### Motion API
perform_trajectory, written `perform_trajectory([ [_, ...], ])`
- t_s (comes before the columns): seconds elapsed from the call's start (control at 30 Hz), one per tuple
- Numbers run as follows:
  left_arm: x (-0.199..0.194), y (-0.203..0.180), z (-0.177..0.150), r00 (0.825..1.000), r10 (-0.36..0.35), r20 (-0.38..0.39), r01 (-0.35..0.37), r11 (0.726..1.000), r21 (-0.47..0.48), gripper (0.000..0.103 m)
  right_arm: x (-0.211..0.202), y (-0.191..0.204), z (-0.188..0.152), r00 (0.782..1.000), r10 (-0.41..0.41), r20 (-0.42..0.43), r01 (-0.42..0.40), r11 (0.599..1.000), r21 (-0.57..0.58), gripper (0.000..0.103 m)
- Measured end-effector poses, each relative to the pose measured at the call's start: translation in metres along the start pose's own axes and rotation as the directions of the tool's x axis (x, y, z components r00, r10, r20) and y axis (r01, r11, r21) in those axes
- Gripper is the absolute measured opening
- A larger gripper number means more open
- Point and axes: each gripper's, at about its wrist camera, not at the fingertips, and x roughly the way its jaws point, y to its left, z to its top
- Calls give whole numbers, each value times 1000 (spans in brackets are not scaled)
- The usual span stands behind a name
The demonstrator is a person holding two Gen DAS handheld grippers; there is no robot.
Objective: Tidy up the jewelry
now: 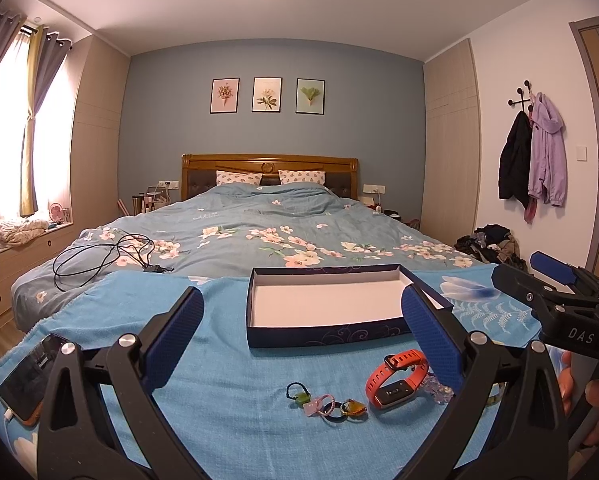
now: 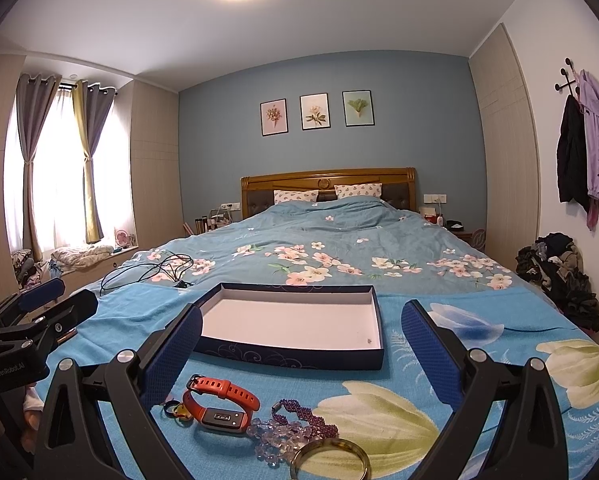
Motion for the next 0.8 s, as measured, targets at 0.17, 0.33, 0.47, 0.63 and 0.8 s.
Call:
perform_trajectory([
  [0.17,0,0,0,1000,-1,-1,1,1000,0,97,1,1,-1,1000,3,-2,-3,1000,0,96],
  [0.33,0,1,0,1000,-2,-3,2,1000,-1,97,2,0,-2,1000,4,-4,-4,1000,2,96],
  [0.47,-1,-1,-1,1000,-6,-6,6,1000,0,97,3,1,-2,1000,6,-8,-6,1000,1,96],
  [0.63,-2,-1,-1,1000,-11,-14,11,1000,0,97,5,1,-3,1000,8,-10,-8,1000,0,96],
  [0.8,-1,0,-1,1000,-11,-16,11,1000,-1,97,6,2,-3,1000,9,-13,-9,1000,-1,96],
])
